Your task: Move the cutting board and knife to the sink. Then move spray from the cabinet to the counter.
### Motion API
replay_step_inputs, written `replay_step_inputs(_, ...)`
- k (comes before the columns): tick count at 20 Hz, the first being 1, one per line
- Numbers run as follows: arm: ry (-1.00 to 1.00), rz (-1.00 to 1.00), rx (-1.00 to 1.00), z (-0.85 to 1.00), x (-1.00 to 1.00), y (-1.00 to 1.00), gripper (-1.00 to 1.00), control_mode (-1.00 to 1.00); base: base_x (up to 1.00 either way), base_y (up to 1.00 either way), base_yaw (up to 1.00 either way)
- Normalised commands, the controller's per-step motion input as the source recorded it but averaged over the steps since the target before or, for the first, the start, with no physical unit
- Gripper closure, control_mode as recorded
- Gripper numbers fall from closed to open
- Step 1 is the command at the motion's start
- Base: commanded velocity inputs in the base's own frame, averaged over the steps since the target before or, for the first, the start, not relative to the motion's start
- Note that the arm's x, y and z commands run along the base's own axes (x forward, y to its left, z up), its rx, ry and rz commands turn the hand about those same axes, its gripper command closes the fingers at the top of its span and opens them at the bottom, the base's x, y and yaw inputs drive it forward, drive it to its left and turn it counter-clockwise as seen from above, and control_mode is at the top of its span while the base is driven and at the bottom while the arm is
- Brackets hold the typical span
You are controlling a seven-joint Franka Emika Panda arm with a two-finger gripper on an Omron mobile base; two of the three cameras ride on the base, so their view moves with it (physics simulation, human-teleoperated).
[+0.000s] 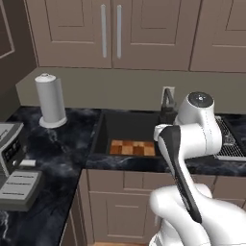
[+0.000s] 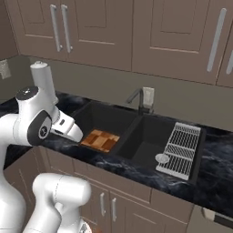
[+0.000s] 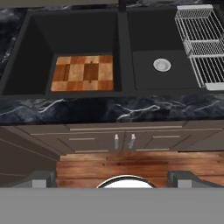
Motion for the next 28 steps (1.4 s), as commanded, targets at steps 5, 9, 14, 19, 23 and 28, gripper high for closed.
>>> replay_step_inputs(5,0.0,0.0,0.0,0.0,0.0,0.0,-1.0,1.0,-0.53,0.02,-0.03)
replay_step_inputs(9,0.0,0.0,0.0,0.0,0.0,0.0,-1.0,1.0,-0.65,-0.03,0.0)
replay_step_inputs(14,0.0,0.0,0.0,0.0,0.0,0.0,-1.0,1.0,-0.59,-0.11,0.13)
replay_step_inputs(19,0.0,0.0,0.0,0.0,0.0,0.0,-1.0,1.0,-0.28,-0.16,0.52)
replay_step_inputs(23,0.0,0.0,0.0,0.0,0.0,0.0,-1.0,1.0,-0.21,-0.18,0.69)
replay_step_inputs(28,0.0,0.0,0.0,0.0,0.0,0.0,-1.0,1.0,-0.18,-0.13,0.79)
